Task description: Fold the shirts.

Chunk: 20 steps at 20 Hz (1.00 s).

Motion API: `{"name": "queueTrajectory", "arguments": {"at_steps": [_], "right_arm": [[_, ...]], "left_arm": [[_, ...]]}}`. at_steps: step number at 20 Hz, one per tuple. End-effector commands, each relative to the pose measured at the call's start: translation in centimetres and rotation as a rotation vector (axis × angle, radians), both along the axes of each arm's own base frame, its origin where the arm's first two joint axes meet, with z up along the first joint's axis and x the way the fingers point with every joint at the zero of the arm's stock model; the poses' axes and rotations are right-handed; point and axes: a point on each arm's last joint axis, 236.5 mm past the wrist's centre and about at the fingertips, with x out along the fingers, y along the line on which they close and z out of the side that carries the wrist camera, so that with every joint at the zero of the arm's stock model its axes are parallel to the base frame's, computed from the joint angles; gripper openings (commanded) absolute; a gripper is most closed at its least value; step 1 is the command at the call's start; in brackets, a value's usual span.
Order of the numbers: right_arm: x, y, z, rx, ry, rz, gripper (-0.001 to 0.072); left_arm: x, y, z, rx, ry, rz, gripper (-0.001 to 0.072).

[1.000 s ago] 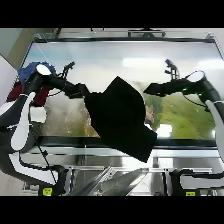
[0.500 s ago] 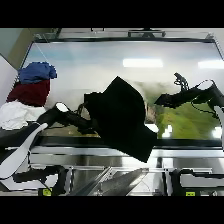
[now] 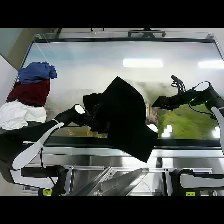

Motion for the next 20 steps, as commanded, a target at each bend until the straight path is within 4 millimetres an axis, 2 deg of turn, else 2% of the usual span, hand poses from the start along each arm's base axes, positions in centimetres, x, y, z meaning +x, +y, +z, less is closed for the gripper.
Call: {"name": "queueTrajectory", "arguments": {"at_steps": [1,4,7,10,12,13,17,20], "right_arm": [[-0.1,0.1,0.0,0.000,0.001,0.003,0.0581],[0.0,0.1,0.0,0.000,0.000,0.002,0.0581],[0.2,0.2,0.0,-0.005,-0.010,-0.001,0.0581],[0.7,1.2,-0.6,-0.021,-0.035,0.002,0.0581],[0.6,2.8,-1.4,-0.019,-0.026,0.021,0.0581],[0.3,4.3,-1.8,0.007,-0.009,0.031,0.0581],[-1.0,11.6,-4.0,0.114,0.063,0.068,0.0580],[-0.7,15.2,-6.0,0.134,0.060,0.045,0.0580]], "left_arm": [[1.1,1.3,3.1,-0.003,0.003,-0.083,-0.0004],[3.1,7.4,5.7,0.097,-0.039,-0.061,-0.0003],[5.4,13.7,8.0,0.140,-0.092,0.078,0.0022],[6.6,18.0,8.7,0.146,-0.107,0.187,0.0021],[7.0,19.6,8.7,0.146,-0.108,0.234,0.0024],[7.1,19.9,8.8,0.144,-0.117,0.230,0.0024],[7.3,20.1,8.7,0.147,-0.145,0.211,0.0025],[7.3,20.1,8.7,0.147,-0.146,0.210,0.0025]]}}
